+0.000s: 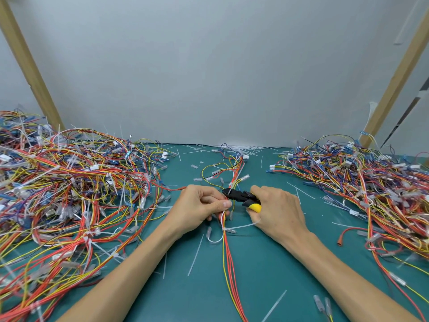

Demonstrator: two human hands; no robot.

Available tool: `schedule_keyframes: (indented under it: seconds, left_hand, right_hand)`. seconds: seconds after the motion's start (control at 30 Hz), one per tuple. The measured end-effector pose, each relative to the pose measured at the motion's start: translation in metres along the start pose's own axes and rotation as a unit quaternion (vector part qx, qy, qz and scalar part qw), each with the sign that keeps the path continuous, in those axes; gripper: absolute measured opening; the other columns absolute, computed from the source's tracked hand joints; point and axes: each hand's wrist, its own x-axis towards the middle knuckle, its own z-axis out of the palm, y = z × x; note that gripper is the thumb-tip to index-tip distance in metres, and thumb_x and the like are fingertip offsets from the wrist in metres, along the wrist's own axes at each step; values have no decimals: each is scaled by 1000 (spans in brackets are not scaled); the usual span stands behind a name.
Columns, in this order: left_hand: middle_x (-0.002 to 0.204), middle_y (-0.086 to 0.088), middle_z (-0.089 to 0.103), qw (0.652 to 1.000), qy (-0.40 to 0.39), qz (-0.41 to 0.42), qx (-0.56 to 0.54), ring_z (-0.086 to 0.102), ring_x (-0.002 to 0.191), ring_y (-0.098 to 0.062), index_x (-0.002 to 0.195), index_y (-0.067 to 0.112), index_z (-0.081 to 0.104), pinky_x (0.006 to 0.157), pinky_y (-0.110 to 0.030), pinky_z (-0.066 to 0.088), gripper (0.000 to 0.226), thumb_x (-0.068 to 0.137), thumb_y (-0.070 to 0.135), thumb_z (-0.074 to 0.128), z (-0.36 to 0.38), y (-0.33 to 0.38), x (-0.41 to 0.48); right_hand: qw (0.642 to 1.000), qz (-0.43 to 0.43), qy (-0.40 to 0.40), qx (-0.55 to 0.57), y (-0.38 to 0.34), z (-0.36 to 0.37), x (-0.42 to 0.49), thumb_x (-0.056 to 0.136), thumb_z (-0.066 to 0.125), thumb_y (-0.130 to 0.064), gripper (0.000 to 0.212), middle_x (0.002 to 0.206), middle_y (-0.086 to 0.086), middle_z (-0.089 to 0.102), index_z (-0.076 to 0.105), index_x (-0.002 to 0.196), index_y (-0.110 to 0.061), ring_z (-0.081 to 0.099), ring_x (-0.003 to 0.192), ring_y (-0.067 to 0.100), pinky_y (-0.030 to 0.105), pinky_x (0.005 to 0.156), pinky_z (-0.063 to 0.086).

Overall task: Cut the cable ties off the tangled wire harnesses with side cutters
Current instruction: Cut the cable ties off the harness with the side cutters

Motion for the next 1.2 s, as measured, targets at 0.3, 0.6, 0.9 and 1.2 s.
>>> schedule_keyframes:
  seconds: [0.3,0.6,0.9,1.2]
  left_hand:
    - [68,0,74,1000,-6,6,5,62,58,-4,77,11,69,49,-13,41,14,87,21,72,0,-1,0]
    - [69,-1,74,1000,-6,2,1,62,59,-4,78,13,69,49,-14,41,13,86,21,72,1,0,0]
    - [69,-1,74,1000,-3,5,5,63,59,-5,76,15,69,49,-14,41,13,87,21,72,1,0,-1]
    - [69,-3,74,1000,8,-4,-1,64,59,-6,82,9,70,48,-14,41,10,87,18,72,2,-1,0]
  right_hand:
    - [1000,10,-25,7,1,3,2,84,54,-46,25,77,-4,57,40,81,-25,58,79,29,34,57,30]
    - [1000,11,-27,12,3,4,2,83,54,-46,25,74,-5,54,42,80,-25,57,78,29,34,57,29]
    - [999,9,-22,23,3,4,0,83,54,-45,25,77,-4,59,42,79,-24,57,79,29,34,58,30]
    - [998,35,2,46,5,6,0,81,58,-44,25,67,-4,51,44,77,-24,57,77,31,34,56,31]
